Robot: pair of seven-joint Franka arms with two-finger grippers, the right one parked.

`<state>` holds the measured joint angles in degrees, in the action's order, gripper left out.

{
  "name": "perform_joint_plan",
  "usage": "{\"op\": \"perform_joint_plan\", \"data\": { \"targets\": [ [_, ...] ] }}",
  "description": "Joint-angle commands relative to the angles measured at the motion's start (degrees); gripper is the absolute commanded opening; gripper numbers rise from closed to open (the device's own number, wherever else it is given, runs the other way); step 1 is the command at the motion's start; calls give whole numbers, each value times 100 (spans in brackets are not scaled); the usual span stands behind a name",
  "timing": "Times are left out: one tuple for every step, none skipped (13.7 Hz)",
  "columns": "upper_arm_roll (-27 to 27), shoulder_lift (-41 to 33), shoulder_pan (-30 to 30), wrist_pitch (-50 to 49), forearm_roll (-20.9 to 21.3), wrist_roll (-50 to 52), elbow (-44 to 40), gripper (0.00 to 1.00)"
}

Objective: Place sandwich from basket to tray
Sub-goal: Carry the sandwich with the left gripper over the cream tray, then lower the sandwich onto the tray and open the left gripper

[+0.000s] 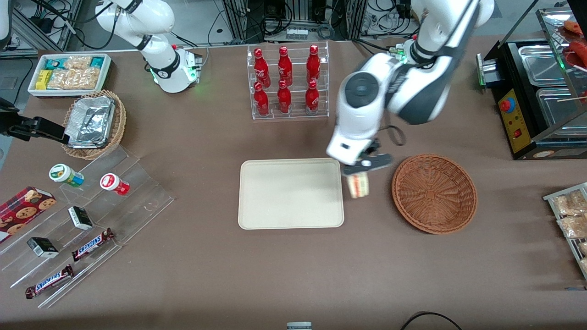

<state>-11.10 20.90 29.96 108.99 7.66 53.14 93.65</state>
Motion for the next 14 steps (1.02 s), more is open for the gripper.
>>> {"op": "perform_joint_plan", "data": {
  "targets": [
    [64,993,527,112,69,241,-960,0],
    [64,1196,563,375,25,250,-1040,0],
    [55,1398,676,673,51,311,-1120,0],
    [98,1574,947,841,103,459,-1146,0],
    [125,1732,1054,1000,121,504,-1190,0],
    [125,1873,1064,1158,113,496,-1234,0],
    [125,1961,1073,1281,113,444,-1261,0],
    [125,2084,1073,1518,113,426,-1287,0],
    [125,2181,1108,1642,139,434,-1296,0],
    [125,2260,1195,1652,365,478,-1287,0],
    [116,2357,1196,1660,576,513,-1287,0],
    [125,2436,1196,1678,631,531,-1313,0],
    [125,2489,1187,1704,623,522,-1418,0],
    [125,2550,1179,1704,623,522,-1489,0]
  ]
}}
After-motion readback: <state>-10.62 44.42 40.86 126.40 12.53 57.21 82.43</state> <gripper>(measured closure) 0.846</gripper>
